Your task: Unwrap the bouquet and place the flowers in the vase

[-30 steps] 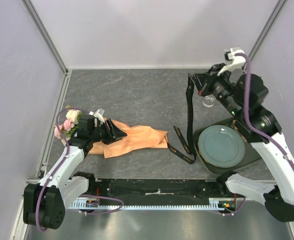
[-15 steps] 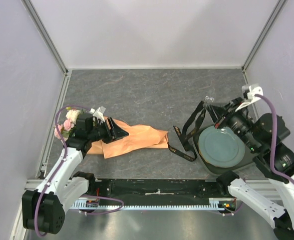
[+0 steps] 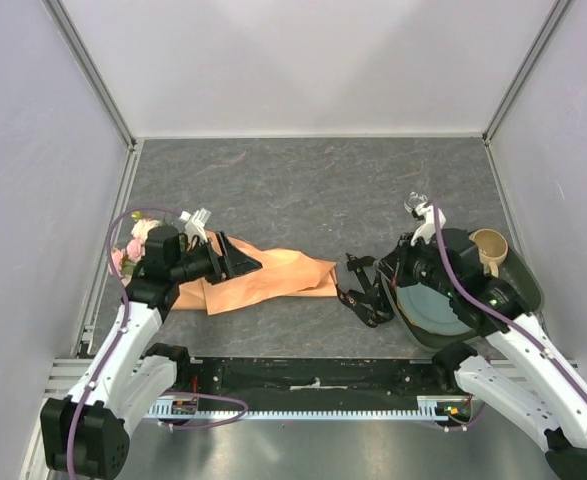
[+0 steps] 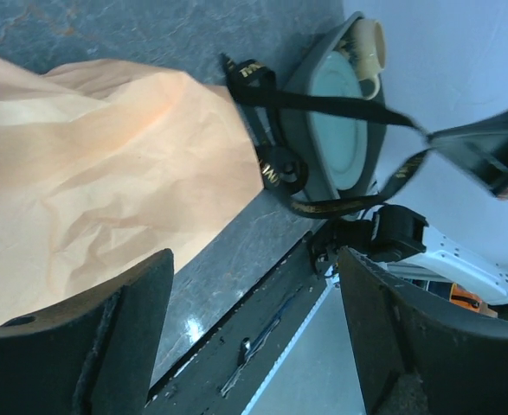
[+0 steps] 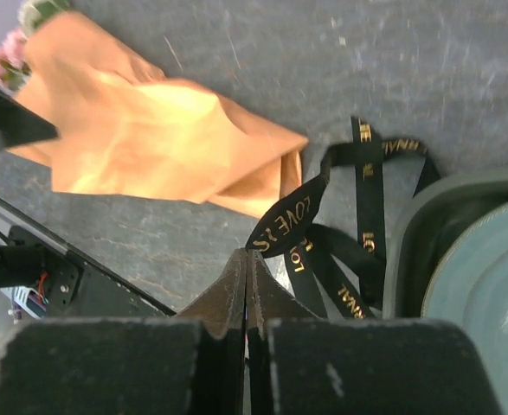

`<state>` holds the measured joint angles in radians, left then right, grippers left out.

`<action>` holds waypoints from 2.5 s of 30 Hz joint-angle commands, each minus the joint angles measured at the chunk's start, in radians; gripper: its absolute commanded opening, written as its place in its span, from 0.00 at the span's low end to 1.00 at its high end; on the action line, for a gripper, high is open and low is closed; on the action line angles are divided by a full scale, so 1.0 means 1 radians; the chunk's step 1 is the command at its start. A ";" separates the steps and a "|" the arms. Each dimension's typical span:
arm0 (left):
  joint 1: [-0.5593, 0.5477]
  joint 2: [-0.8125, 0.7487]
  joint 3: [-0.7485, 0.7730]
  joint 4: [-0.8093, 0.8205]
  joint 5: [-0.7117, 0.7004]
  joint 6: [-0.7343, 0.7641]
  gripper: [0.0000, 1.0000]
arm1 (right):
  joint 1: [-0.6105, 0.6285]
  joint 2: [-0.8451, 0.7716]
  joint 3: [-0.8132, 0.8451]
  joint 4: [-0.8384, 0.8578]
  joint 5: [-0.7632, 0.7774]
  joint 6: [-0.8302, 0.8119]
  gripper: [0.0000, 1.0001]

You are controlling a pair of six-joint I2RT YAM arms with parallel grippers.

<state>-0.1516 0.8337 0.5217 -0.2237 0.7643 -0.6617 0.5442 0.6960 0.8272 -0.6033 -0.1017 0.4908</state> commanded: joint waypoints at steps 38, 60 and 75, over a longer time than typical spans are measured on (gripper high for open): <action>0.007 -0.130 0.267 -0.292 -0.117 0.187 0.88 | 0.561 0.399 -0.033 0.256 0.543 0.088 0.82; 0.006 -0.205 0.230 -0.302 -0.198 0.140 0.86 | 0.808 1.137 0.158 0.836 0.749 0.146 0.88; 0.006 -0.167 0.176 -0.227 -0.181 -0.025 0.85 | 0.571 1.333 0.326 1.083 0.677 0.112 0.88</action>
<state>-0.1452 0.6529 0.7212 -0.4759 0.5663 -0.6079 1.1866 1.9762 1.0214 0.3782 0.5922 0.6197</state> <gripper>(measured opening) 0.854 0.884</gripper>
